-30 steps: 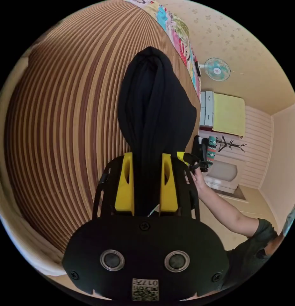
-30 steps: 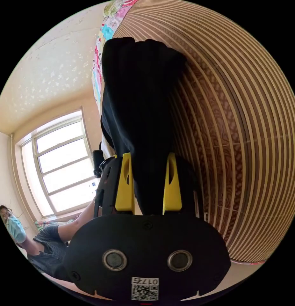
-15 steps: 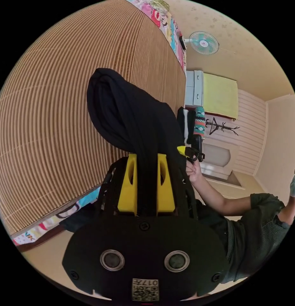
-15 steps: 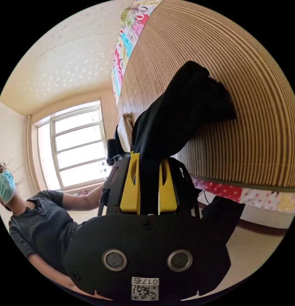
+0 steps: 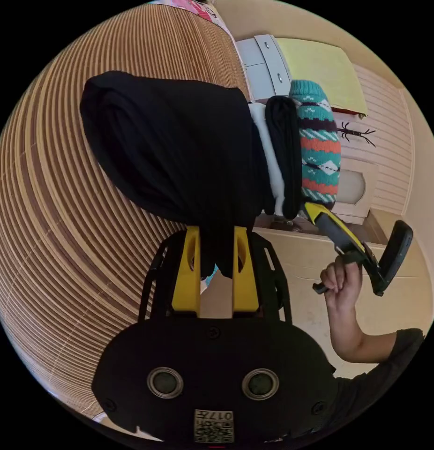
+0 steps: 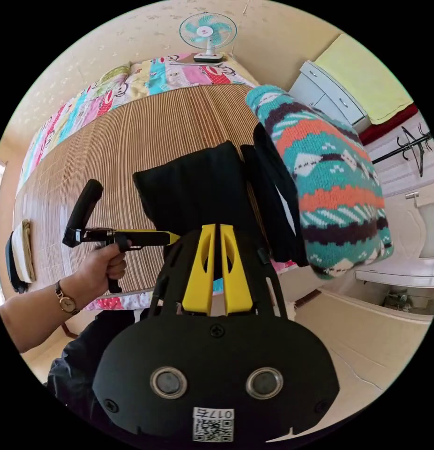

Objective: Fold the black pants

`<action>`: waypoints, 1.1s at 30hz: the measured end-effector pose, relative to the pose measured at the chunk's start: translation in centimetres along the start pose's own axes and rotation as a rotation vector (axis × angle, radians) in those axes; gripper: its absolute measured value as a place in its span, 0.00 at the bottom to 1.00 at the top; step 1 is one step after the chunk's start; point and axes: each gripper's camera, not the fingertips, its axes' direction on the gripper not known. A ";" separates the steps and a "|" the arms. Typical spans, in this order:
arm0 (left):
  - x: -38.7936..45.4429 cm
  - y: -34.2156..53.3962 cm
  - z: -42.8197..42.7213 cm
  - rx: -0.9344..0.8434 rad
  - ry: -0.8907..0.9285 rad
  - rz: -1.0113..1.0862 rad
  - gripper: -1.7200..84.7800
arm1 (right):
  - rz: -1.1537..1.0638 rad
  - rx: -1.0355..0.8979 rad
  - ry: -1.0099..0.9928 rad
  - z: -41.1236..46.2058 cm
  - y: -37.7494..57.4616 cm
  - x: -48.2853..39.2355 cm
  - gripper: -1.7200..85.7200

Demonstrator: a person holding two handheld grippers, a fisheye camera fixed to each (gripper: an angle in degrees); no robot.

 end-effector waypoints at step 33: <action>-14.2 28.5 -21.0 0.275 -0.281 -0.415 0.13 | -0.011 -0.162 -0.585 -0.2 7.3 -15.2 0.02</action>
